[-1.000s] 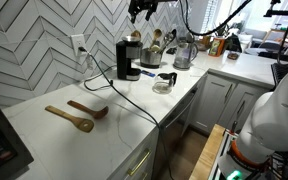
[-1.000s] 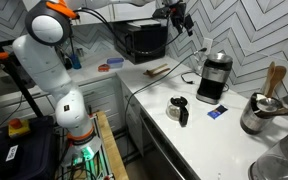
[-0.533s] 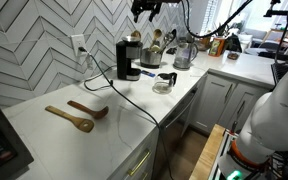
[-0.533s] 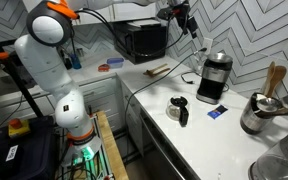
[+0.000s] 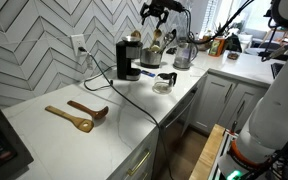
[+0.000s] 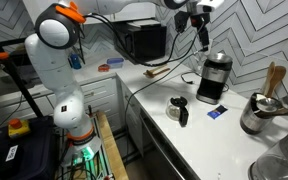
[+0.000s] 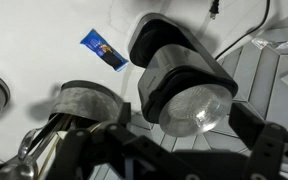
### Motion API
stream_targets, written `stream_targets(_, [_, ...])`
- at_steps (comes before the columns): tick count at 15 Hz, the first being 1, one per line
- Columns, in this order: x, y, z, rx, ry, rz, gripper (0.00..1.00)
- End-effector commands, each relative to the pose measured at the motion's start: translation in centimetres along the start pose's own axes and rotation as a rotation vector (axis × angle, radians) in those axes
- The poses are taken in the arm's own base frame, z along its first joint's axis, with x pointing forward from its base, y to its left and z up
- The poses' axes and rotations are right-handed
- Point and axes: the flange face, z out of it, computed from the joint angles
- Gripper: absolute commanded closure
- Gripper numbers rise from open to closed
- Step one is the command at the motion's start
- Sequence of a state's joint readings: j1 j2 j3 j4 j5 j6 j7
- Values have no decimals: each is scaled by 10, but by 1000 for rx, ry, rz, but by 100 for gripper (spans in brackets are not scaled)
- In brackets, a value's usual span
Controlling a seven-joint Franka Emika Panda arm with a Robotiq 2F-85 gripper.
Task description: Pick up the silver bowl from the top of the coffee maker and put it on the kitchen counter, open the black lid at the top of the coffee maker
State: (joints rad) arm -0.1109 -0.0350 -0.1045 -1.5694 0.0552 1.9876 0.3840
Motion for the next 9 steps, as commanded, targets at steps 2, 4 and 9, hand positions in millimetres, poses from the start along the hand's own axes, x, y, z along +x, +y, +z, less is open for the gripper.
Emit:
stream_targets(2, [20,19,16,123,-85,159,0])
stream_targets(4, [27,28,25,129,-97,190,0])
stream_targets(9, [40,44,45,134,-124,232,0])
